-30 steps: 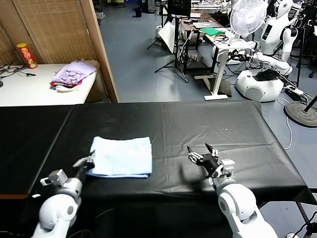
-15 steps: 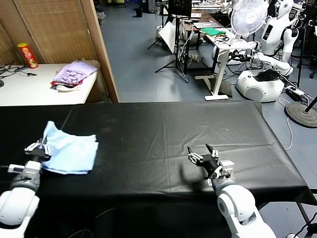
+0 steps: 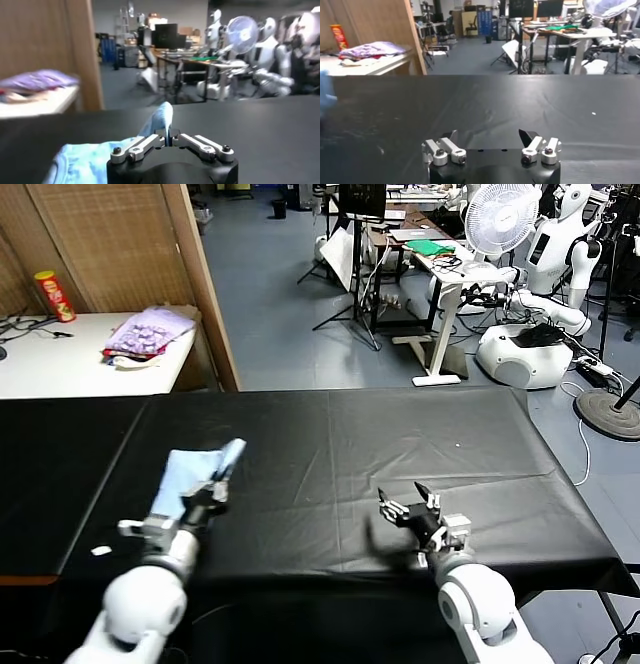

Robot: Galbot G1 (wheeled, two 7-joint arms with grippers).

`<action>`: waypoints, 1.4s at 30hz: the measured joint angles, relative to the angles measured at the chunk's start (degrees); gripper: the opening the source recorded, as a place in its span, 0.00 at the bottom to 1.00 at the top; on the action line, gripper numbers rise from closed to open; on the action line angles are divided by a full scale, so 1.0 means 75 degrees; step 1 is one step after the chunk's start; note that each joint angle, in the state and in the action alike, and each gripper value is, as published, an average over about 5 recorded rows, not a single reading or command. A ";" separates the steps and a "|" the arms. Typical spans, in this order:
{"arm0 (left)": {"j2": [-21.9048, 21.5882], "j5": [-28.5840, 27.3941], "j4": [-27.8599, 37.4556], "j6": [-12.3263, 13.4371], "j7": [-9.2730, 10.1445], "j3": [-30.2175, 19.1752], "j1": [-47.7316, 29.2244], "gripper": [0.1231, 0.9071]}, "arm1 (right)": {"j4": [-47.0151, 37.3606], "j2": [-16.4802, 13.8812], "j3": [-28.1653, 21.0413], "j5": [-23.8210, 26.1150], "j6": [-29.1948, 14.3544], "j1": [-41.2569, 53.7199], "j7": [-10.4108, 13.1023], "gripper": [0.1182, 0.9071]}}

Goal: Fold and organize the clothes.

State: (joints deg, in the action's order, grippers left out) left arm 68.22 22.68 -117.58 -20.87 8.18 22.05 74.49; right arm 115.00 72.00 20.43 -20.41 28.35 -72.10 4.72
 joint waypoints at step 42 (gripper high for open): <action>0.0209 0.0158 -0.0412 0.1954 -0.0764 0.0556 0.0938 0.86 | -0.3305 0.0983 -0.2585 -0.0541 -0.0224 0.3058 -0.0419 0.04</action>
State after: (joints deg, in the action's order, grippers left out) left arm 69.78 23.86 -120.67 -6.21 2.45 26.22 81.52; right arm 90.21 79.37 1.04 -24.46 26.67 -49.16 1.58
